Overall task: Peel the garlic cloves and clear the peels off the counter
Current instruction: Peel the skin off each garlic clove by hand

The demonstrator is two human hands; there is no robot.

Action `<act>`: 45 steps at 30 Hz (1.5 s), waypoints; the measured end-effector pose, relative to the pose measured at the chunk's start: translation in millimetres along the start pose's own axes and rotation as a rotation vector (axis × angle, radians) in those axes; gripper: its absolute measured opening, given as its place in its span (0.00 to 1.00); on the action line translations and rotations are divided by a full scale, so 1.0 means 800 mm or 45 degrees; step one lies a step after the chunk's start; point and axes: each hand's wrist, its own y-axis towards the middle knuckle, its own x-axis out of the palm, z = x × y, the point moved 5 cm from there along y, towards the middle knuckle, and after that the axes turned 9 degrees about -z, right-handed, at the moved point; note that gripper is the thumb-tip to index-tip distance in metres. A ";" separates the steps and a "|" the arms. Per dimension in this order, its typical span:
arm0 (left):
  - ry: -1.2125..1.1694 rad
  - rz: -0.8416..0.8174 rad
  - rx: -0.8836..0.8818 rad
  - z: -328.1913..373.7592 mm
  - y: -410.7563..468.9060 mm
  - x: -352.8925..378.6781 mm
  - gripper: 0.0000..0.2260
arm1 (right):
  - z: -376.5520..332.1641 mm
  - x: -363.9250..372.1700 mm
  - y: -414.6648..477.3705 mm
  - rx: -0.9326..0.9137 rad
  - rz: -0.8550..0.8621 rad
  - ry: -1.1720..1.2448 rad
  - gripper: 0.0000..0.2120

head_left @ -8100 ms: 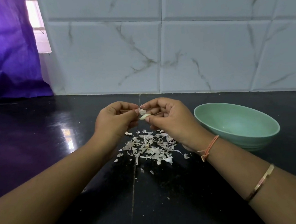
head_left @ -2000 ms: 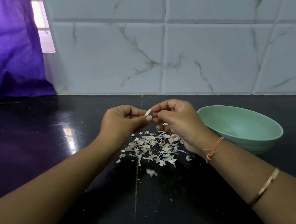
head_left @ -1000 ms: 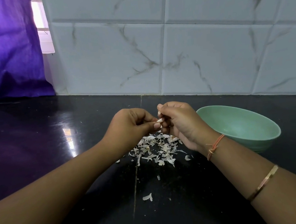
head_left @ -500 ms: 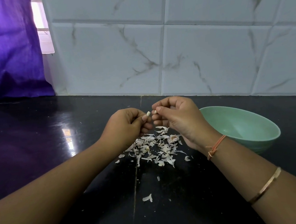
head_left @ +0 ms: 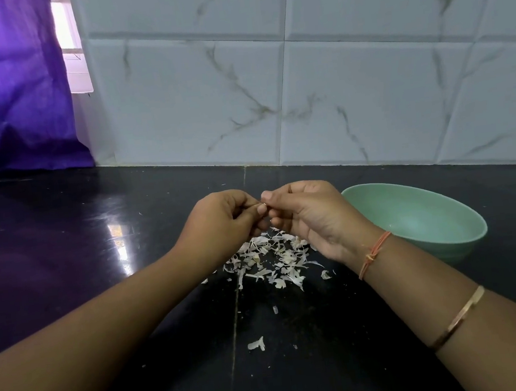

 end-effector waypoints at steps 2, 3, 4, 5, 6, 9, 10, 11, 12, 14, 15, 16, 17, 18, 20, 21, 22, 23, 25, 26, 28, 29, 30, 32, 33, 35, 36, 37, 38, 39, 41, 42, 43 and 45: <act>0.019 0.025 0.002 -0.001 -0.001 -0.001 0.10 | -0.001 -0.001 0.000 -0.025 0.029 -0.067 0.04; 0.033 0.043 0.004 -0.001 -0.001 -0.002 0.09 | -0.001 -0.001 0.001 -0.034 0.040 -0.106 0.05; 0.054 0.058 0.009 0.000 -0.001 -0.003 0.09 | -0.002 -0.002 0.001 -0.040 0.048 -0.138 0.06; 0.085 0.070 0.021 0.001 -0.002 -0.005 0.09 | -0.003 -0.001 0.001 -0.044 0.055 -0.157 0.07; 0.122 0.081 0.039 0.003 -0.002 -0.006 0.10 | -0.004 0.000 0.001 -0.046 0.059 -0.164 0.09; 0.268 0.113 0.128 0.010 -0.005 -0.007 0.09 | -0.004 0.001 0.000 -0.046 0.069 -0.172 0.12; 0.341 0.119 0.167 0.014 -0.007 -0.006 0.09 | -0.004 0.001 0.000 -0.041 0.075 -0.179 0.13; 0.401 0.121 0.199 0.016 -0.009 -0.005 0.09 | -0.002 0.001 0.000 -0.032 0.083 -0.184 0.13; 0.427 0.120 0.219 0.018 -0.010 -0.004 0.08 | -0.001 0.001 -0.001 -0.021 0.091 -0.173 0.13; 0.405 0.130 0.223 0.018 -0.009 -0.004 0.08 | 0.000 0.001 -0.002 0.001 0.093 -0.095 0.13; 0.379 0.139 0.216 0.017 -0.009 -0.005 0.07 | -0.001 0.001 -0.002 0.008 0.091 -0.053 0.13; 0.339 0.149 0.202 0.016 -0.008 -0.006 0.07 | -0.001 0.001 -0.002 0.015 0.091 -0.019 0.13; 0.288 0.164 0.184 0.014 -0.007 -0.007 0.06 | -0.001 0.001 -0.002 0.027 0.092 0.007 0.13; 0.231 0.186 0.161 0.012 -0.007 -0.010 0.07 | 0.000 0.001 -0.002 0.049 0.089 0.037 0.14; 0.135 0.228 0.100 0.005 -0.005 -0.016 0.07 | 0.002 0.002 -0.001 0.111 0.059 0.143 0.18; 0.098 0.243 0.060 0.001 -0.004 -0.019 0.07 | 0.001 0.002 -0.001 0.141 0.038 0.219 0.19; 0.069 0.255 0.019 -0.003 -0.004 -0.023 0.07 | 0.001 0.001 0.000 0.165 0.018 0.303 0.18; 0.051 0.261 -0.020 -0.005 -0.003 -0.026 0.07 | -0.001 0.000 0.000 0.184 -0.001 0.380 0.17; 0.050 0.251 -0.081 -0.010 -0.002 -0.027 0.08 | -0.005 0.000 -0.002 0.202 -0.040 0.437 0.13; 0.061 0.240 -0.102 -0.011 -0.002 -0.026 0.08 | -0.006 0.001 -0.002 0.196 -0.060 0.423 0.12; 0.101 0.218 -0.137 -0.014 -0.001 -0.024 0.08 | -0.006 0.003 -0.002 0.148 -0.086 0.367 0.13; 0.128 0.201 -0.150 -0.016 -0.001 -0.023 0.08 | -0.005 0.004 -0.002 0.118 -0.090 0.339 0.13; 0.155 0.180 -0.163 -0.017 -0.001 -0.022 0.08 | -0.004 0.005 -0.003 0.093 -0.089 0.315 0.12; 0.214 0.145 -0.197 -0.019 0.000 -0.020 0.08 | -0.004 0.005 -0.003 0.060 -0.064 0.270 0.10; 0.245 0.138 -0.211 -0.020 0.001 -0.019 0.07 | -0.004 0.004 -0.003 0.050 -0.048 0.256 0.10; 0.247 0.139 -0.201 -0.019 0.001 -0.019 0.07 | -0.004 0.002 -0.003 0.036 -0.025 0.255 0.10; 0.206 0.144 -0.175 -0.017 0.001 -0.019 0.06 | -0.004 0.002 -0.003 0.032 -0.022 0.256 0.11; 0.160 0.155 -0.137 -0.015 0.002 -0.019 0.06 | -0.003 0.002 -0.003 0.031 -0.021 0.253 0.11; 0.129 0.169 -0.099 -0.011 0.001 -0.020 0.06 | -0.003 0.002 -0.003 0.030 -0.020 0.244 0.12; 0.117 0.180 -0.063 -0.008 0.001 -0.020 0.07 | -0.003 0.002 -0.002 0.025 -0.016 0.229 0.12; 0.098 0.170 -0.005 0.000 -0.002 -0.018 0.07 | -0.005 0.002 -0.002 -0.001 -0.006 0.179 0.13; 0.062 0.140 0.003 0.004 -0.004 -0.014 0.06 | -0.006 0.002 -0.002 -0.019 -0.005 0.154 0.13; 0.006 0.094 -0.013 0.006 -0.005 -0.010 0.04 | -0.007 0.003 -0.001 -0.039 -0.012 0.142 0.13; -0.126 0.003 -0.080 0.006 -0.008 -0.001 0.06 | -0.008 0.007 -0.002 -0.084 -0.047 0.154 0.14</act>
